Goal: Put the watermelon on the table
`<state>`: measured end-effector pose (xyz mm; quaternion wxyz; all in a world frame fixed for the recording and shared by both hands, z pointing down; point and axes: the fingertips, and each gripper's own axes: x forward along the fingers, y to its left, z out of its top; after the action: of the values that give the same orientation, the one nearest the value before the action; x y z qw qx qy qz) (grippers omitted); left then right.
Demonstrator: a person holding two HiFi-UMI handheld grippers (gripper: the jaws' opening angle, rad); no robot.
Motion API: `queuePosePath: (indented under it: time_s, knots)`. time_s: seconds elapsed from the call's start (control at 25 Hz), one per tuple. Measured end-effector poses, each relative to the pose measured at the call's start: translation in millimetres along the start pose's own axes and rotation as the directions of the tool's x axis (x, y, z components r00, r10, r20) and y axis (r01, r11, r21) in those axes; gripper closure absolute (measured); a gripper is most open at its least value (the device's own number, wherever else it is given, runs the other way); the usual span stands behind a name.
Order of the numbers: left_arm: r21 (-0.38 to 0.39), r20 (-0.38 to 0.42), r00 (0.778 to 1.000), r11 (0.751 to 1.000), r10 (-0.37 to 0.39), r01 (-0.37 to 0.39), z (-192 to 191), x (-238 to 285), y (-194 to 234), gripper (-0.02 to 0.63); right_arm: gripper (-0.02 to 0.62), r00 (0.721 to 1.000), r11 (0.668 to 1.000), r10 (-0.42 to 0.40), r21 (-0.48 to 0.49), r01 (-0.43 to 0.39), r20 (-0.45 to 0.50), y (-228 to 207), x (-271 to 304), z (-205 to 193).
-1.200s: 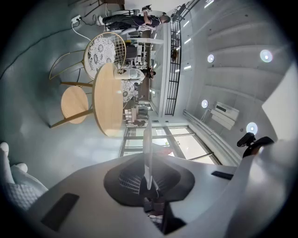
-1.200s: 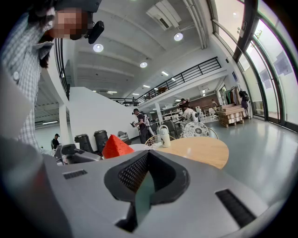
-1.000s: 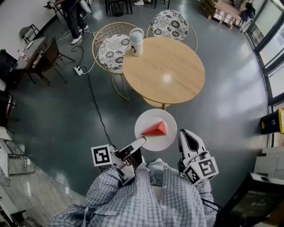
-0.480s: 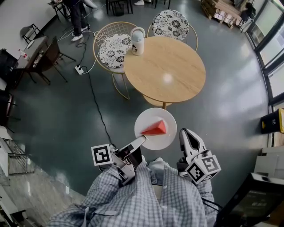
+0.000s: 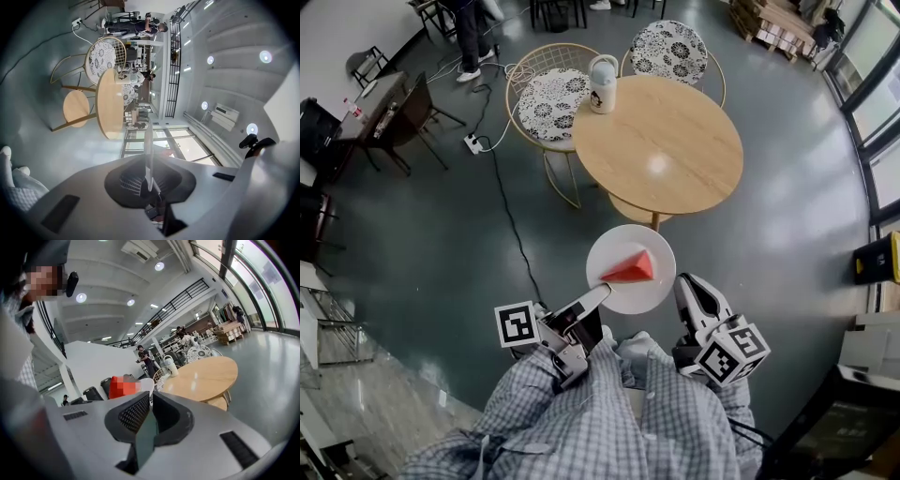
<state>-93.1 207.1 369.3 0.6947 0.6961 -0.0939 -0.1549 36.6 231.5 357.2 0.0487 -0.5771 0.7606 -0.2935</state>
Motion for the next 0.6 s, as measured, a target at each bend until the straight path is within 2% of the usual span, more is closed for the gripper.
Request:
queuePosePath:
  time_s: [0.16, 0.28, 0.6]
  knots:
    - [0.005, 0.008, 1.000, 1.000, 0.003, -0.003, 7.4, -11.6, -0.5, 0.570, 0.584, 0.999, 0.990, 0.041, 0.134, -0.043, 0.022, 12.1, 6.2, -2.7]
    - [0.014, 0.007, 1.000, 1.000, 0.001, -0.001, 11.4, -17.7, -1.2, 0.569, 0.540, 0.997, 0.979, 0.070, 0.189, -0.073, 0.025, 20.5, 12.5, -6.2]
    - [0.019, 0.005, 1.000, 1.000, -0.011, 0.011, 15.8, -24.0, -0.6, 0.569, 0.523, 0.996, 0.982, 0.089, 0.168, -0.083, -0.031, 35.4, 21.3, -21.6]
